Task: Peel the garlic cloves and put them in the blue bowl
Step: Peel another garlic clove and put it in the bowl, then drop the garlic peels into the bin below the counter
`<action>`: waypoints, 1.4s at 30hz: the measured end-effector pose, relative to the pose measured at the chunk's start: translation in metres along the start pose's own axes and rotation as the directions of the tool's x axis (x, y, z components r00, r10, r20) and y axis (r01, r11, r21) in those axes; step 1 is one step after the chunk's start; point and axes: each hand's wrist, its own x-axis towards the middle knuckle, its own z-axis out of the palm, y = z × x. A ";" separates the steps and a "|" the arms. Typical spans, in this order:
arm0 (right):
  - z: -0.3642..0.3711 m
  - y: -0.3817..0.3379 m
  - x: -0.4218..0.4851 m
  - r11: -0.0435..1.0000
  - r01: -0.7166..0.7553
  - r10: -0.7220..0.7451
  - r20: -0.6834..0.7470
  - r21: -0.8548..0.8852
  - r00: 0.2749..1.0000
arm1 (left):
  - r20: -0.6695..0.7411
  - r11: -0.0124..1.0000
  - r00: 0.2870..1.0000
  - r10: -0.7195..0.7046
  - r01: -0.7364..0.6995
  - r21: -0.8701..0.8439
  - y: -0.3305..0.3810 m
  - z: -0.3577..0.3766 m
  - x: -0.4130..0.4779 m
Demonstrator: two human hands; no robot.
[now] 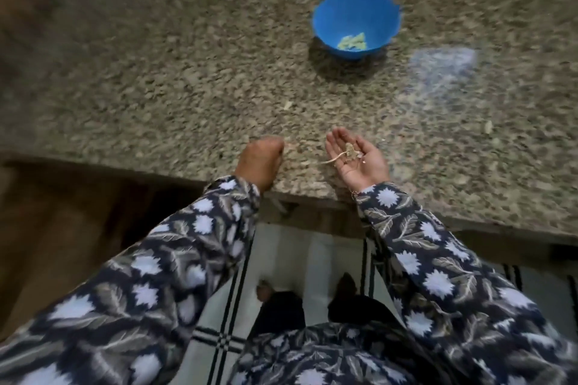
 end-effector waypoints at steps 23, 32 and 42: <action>0.098 0.450 -0.006 0.492 -0.673 0.704 -0.203 -0.552 0.681 | 0.564 -0.640 0.329 -0.758 -0.544 -0.542 -0.295 0.002 -0.323; 0.078 0.558 0.094 0.417 -0.695 0.672 -0.316 -0.586 0.669 | 0.640 -0.649 0.246 -0.728 -0.549 -0.527 -0.388 0.082 -0.307; -0.055 0.600 0.226 0.429 -0.699 0.529 -0.468 -0.572 0.708 | 0.700 -0.768 0.440 -0.562 -0.592 -0.244 -0.411 0.214 -0.269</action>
